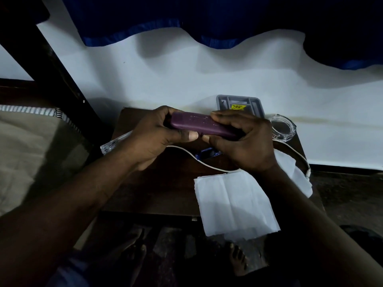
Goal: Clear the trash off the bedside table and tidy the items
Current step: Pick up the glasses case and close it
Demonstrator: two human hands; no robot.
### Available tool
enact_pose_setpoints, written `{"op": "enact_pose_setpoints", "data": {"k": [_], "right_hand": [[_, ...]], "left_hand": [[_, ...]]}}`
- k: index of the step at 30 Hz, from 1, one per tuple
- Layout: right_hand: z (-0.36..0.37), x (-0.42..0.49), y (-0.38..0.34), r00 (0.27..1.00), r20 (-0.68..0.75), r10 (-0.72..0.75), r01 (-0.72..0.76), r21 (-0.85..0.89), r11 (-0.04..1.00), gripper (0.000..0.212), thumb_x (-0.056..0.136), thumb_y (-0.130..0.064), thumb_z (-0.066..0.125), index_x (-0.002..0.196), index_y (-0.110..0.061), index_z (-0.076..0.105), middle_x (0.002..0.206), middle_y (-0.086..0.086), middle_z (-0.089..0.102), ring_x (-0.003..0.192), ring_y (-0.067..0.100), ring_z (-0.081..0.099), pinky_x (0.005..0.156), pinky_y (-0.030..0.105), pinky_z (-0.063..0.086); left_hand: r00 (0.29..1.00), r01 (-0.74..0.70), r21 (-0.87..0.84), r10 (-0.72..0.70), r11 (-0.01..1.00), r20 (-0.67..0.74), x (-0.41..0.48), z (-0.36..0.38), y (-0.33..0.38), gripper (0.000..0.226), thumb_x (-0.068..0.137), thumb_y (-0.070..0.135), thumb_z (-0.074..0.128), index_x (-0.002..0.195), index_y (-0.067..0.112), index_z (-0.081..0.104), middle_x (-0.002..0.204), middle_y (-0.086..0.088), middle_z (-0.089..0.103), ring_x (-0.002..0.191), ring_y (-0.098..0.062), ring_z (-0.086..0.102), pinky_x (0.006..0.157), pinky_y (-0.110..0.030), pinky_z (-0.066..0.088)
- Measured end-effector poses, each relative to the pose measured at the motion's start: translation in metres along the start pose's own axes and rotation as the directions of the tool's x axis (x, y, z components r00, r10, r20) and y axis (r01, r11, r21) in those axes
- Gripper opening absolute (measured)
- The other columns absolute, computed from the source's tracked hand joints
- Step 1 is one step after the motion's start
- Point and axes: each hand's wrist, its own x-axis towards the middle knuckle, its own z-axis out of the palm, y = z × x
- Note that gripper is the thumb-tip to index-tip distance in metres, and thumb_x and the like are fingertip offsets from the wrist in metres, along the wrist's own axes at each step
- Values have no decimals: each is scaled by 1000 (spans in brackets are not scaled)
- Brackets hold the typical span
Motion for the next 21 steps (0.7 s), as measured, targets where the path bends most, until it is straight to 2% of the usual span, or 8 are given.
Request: {"op": "enact_pose_setpoints", "data": {"k": [3,6,9,13,15,18,21], "right_hand": [[1,0,0,1000,-3,15,-15,-1,1000,45,68,-13,94,109,-3,79,109,6,78,103,12,74,94,35,59],[2,-1,-1,1000,3,2,-2,-76,997,39,71,-19,88,106,-5,81,104,5,80,96,16,76,85,42,62],[1,-3,-2,994,31,-103,107,-199,974,34,75,-23,85,104,-6,82,99,6,80,90,19,77,80,39,61],[-1,-1,0,988,72,-139,152,-233,960,30,86,-29,75,105,-7,81,92,6,80,81,20,75,73,35,58],[-3,1,2,990,111,-86,104,-172,980,27,87,-26,77,107,-8,81,94,3,80,82,15,74,74,31,57],[-4,3,6,987,145,73,-74,3,997,24,89,-25,77,111,-16,81,92,-6,80,81,5,73,72,25,57],[0,7,7,948,48,315,-318,181,931,28,87,-37,79,113,-27,78,99,-11,79,93,4,75,80,26,59]], "left_hand": [[1000,28,-8,-28,1000,14,0,0,0,69,58,9,86,121,-5,61,118,-24,72,109,-32,71,96,-42,58],[998,60,-38,-59,997,31,0,2,0,71,61,10,85,126,-9,61,117,-23,73,105,-31,73,88,-34,60],[995,83,-67,-79,994,55,0,4,2,65,64,9,83,124,-7,65,113,-20,75,100,-26,75,81,-27,60],[993,95,-119,-86,988,80,-1,3,2,57,66,9,81,119,-7,68,115,-21,75,101,-27,76,83,-29,61],[992,97,-117,-87,988,90,-2,1,1,57,67,8,81,121,-7,67,118,-22,73,104,-29,75,86,-30,61],[989,105,-96,-93,990,118,-1,-1,0,59,64,0,80,122,-4,66,118,-19,74,109,-29,73,92,-35,60],[991,107,-115,-96,988,93,2,-3,1,63,57,-6,80,117,3,63,111,-13,76,106,-28,74,85,-33,62]]}}
